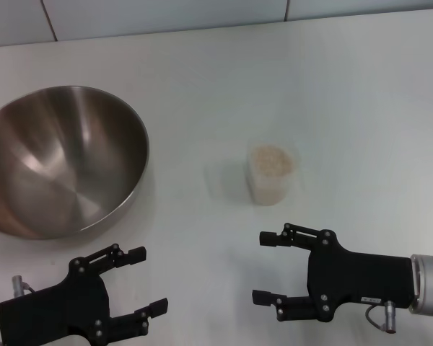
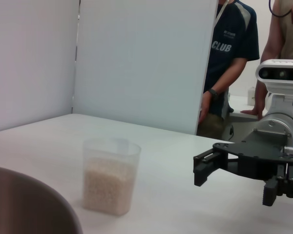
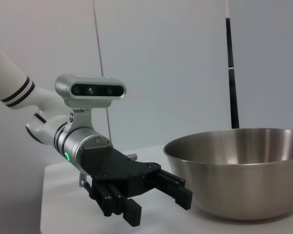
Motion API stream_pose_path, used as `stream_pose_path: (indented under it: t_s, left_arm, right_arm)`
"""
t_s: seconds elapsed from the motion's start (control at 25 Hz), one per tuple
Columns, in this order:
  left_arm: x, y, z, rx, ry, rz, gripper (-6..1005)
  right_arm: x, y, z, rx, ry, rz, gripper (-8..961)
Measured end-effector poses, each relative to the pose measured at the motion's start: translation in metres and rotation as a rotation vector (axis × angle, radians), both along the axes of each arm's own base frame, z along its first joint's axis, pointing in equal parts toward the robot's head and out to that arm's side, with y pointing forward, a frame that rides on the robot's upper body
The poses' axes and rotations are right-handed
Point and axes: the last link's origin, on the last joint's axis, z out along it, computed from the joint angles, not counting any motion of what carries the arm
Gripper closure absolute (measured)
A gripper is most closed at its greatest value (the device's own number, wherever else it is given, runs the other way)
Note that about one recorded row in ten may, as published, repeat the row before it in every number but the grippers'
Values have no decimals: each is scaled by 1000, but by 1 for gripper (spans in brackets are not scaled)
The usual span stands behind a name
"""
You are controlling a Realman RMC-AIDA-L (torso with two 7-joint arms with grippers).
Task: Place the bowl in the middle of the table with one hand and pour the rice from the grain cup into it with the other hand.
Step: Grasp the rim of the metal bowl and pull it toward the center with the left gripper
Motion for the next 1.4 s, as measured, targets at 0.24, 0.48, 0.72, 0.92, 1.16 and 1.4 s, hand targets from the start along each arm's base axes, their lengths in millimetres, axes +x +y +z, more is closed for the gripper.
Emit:
stream_pose_path:
  t_s: [0.24, 0.48, 0.72, 0.92, 1.16, 1.4]
  left_arm:
    - [0, 0, 0, -2, 0, 0, 193]
    - [7, -2, 6, 1, -57, -29, 201]
    - [14, 13, 54, 190, -250, 24, 210]
    - [-5, 58, 108, 329, -234, 306, 217]
    - [-18, 101, 158, 430, -121, 590, 232]
    - [-15, 117, 157, 392, 35, 668, 248]
  right_arm:
    - [0, 0, 0, -2, 0, 1, 129]
    - [-1, 0, -1, -1, 1, 1, 133]
    - [0, 1, -1, 0, -4, 0, 137]
    - [0, 1, -1, 1, -5, 1, 141]
    - [-3, 4, -1, -2, -2, 8, 145]
    - [-4, 5, -1, -1, 1, 14, 149]
